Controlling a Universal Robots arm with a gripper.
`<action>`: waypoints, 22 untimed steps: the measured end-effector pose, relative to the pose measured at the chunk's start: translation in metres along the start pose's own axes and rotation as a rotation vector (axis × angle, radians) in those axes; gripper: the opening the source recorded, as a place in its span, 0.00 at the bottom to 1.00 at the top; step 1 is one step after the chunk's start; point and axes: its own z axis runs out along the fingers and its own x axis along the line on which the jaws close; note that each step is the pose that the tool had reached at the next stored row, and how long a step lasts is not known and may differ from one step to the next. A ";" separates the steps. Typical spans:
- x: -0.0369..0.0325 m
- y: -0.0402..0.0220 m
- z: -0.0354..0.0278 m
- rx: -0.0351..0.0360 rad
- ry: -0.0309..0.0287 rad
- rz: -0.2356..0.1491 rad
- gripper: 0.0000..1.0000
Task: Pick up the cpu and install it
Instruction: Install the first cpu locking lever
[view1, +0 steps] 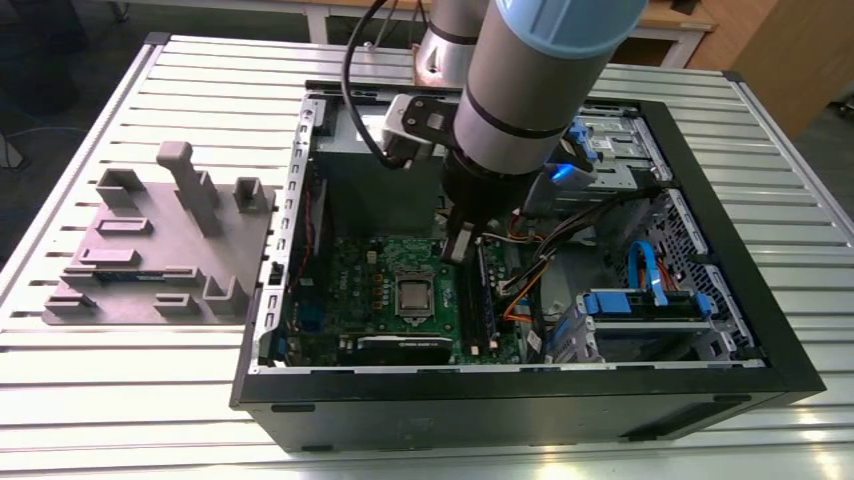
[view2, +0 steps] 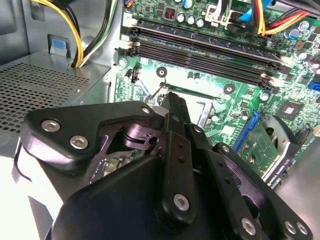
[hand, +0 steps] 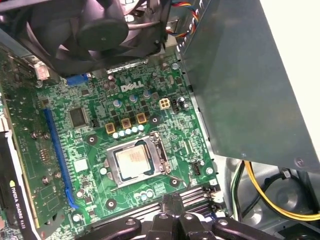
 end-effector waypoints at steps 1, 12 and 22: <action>-0.0009 0.0000 0.0001 0.0000 0.0000 0.000 0.11; -0.0147 -0.0031 0.0055 0.0001 -0.0003 0.000 0.11; -0.0215 -0.0011 0.0115 -0.0009 -0.0029 0.000 0.11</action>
